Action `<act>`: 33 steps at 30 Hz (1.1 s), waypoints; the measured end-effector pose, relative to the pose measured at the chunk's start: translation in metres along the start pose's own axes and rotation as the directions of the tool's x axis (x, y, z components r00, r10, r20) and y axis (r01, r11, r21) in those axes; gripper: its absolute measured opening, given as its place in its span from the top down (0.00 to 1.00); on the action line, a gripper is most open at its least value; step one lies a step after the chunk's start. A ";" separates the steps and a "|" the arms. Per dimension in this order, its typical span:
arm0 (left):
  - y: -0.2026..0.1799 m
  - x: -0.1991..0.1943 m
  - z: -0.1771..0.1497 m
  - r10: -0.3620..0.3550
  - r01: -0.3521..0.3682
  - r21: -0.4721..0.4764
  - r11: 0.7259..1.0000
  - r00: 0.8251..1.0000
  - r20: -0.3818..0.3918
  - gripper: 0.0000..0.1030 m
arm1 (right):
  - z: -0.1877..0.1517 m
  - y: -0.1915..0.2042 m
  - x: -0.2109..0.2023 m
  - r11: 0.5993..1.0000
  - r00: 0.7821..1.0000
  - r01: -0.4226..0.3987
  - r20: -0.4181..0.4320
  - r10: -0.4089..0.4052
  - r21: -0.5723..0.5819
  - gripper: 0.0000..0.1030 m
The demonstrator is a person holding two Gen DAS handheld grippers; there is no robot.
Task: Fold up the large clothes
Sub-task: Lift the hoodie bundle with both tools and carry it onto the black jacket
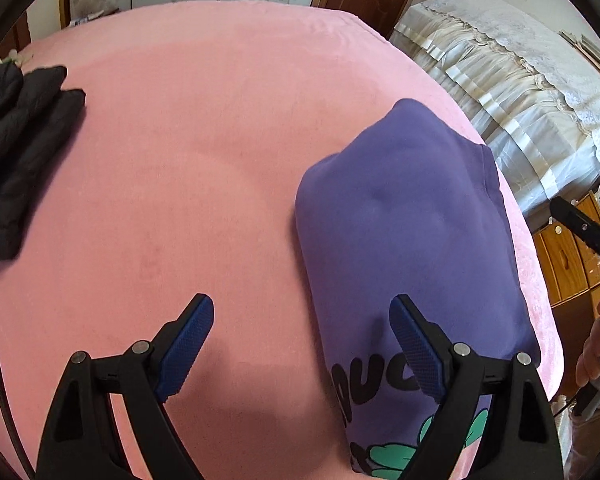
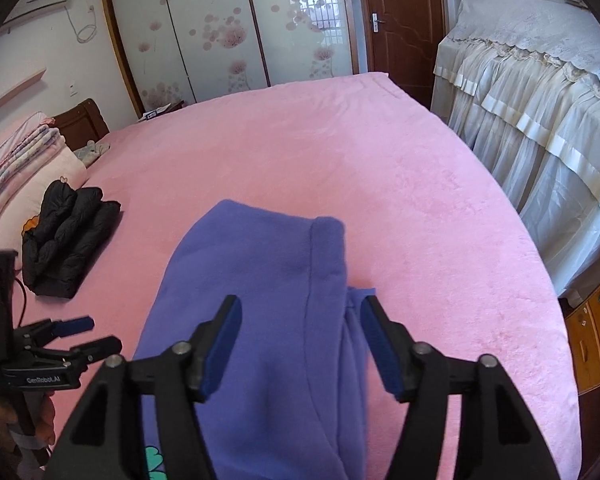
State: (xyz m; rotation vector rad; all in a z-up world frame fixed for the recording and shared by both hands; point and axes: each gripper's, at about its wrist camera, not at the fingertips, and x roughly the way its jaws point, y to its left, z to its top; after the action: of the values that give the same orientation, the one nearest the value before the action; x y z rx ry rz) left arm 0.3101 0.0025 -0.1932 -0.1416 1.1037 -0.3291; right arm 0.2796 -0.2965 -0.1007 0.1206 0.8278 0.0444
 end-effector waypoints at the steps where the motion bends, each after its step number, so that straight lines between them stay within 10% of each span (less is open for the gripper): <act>1: 0.001 0.001 -0.002 -0.007 0.007 -0.008 1.000 1.000 -0.005 0.14 | 0.001 -0.005 -0.002 1.000 1.000 0.003 0.001 -0.003 0.005 0.34; 26: -0.028 0.074 -0.013 -0.361 0.345 -0.190 0.919 0.931 -0.054 0.00 | -0.057 -0.060 0.088 0.952 0.919 -0.227 -0.278 0.279 0.204 0.14; 33: -0.035 0.081 -0.013 -0.375 0.358 -0.183 0.916 0.924 -0.068 0.00 | -0.073 -0.074 0.108 0.891 0.861 -0.332 -0.286 0.421 0.311 0.13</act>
State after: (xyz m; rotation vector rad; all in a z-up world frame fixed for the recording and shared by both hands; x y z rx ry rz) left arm 0.3253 -0.0566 -0.2586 -0.4915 1.2049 -0.5854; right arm 0.2983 -0.3541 -0.2372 0.5308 1.1533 0.3442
